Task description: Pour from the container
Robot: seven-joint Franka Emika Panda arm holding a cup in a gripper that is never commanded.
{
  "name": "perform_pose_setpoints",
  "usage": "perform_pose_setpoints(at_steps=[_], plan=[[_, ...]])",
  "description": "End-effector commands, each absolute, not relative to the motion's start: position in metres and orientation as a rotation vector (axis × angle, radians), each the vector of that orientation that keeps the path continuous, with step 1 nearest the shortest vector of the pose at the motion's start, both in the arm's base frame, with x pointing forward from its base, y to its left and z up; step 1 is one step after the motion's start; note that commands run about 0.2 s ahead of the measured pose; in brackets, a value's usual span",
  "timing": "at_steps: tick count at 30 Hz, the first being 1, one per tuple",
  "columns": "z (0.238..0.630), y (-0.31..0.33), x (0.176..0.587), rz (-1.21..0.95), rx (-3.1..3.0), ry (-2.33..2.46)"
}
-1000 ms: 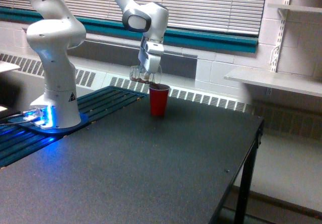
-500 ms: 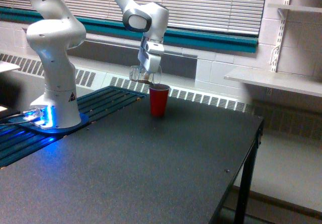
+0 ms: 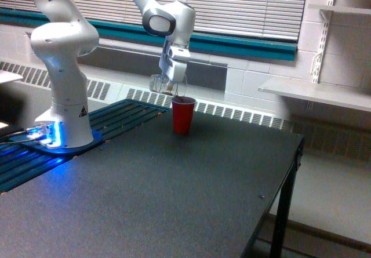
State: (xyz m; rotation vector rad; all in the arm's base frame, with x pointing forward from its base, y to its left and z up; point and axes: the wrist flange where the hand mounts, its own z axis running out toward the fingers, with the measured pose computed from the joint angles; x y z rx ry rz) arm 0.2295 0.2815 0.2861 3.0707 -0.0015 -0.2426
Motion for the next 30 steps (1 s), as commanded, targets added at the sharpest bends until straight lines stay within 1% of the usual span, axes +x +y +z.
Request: perform_pose_setpoints(at_steps=[1, 12, 18, 24, 30], plan=[[0.294, 0.282, 0.234, -0.225, 3.070, 0.023], [0.298, 0.283, 0.230, -0.254, 3.061, 0.077], [0.297, 0.282, 0.219, -0.326, 3.027, 0.169], [0.304, 0.278, 0.228, -0.273, 3.036, 0.115], [0.305, 0.276, 0.227, -0.281, 3.034, 0.122]])
